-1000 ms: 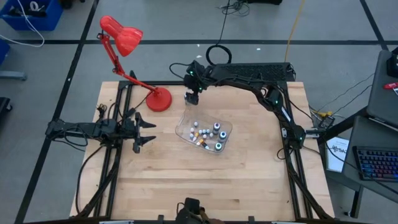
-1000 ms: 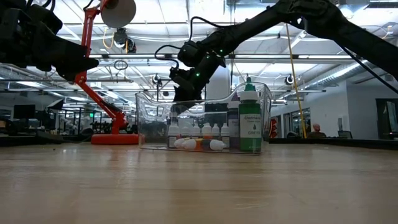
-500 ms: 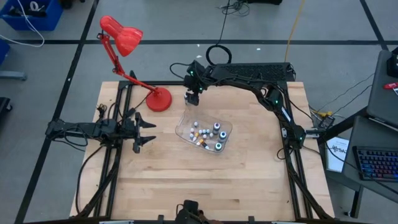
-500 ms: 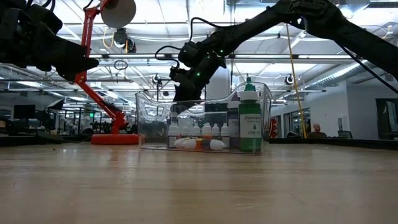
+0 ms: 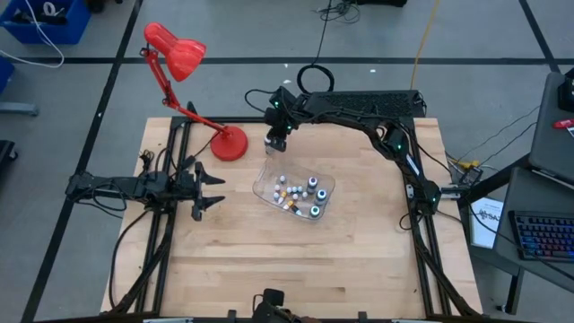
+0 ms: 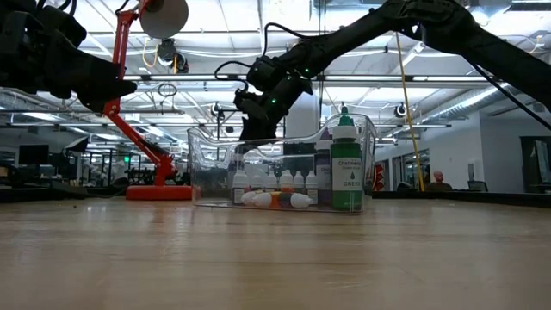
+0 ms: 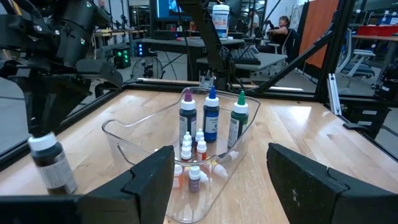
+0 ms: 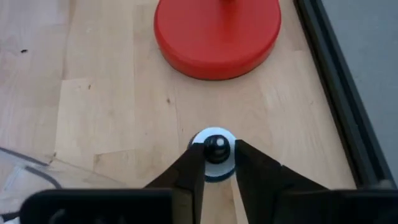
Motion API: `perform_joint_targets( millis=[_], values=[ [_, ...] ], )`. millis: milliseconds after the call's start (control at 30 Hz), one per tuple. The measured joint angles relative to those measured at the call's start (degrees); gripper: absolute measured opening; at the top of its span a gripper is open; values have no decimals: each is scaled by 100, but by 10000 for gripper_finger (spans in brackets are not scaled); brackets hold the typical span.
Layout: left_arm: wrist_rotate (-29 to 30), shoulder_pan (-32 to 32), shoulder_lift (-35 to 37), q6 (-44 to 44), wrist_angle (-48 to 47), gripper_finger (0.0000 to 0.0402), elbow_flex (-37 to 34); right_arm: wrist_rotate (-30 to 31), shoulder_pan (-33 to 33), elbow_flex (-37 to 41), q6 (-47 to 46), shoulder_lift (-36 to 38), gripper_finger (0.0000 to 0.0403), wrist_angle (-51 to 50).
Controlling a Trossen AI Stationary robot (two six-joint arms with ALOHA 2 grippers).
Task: Pick & Place food coloring
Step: Put the big black food coloring bottle in the transparent bin
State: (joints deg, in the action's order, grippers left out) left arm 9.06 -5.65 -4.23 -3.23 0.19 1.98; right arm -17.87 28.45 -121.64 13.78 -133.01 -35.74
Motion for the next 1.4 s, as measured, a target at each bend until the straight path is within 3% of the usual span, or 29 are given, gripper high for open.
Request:
perform_joint_targets(
  millis=[133,500,767,1000,1400],
  values=[
    [0,-1,0,0,0,253,0,-23,2,9,-2,-14,90,7],
    [0,-1,0,0,1,253,0,-28,-82,13,-245,-184,207,95],
    [0,-1,0,0,2,253,0,-38,-122,50,-365,-192,253,273],
    [0,0,0,0,2,253,0,-68,-136,333,-300,-205,259,656],
    [0,-2,0,0,1,253,0,-492,-148,623,-393,-205,213,1334]
  ],
)
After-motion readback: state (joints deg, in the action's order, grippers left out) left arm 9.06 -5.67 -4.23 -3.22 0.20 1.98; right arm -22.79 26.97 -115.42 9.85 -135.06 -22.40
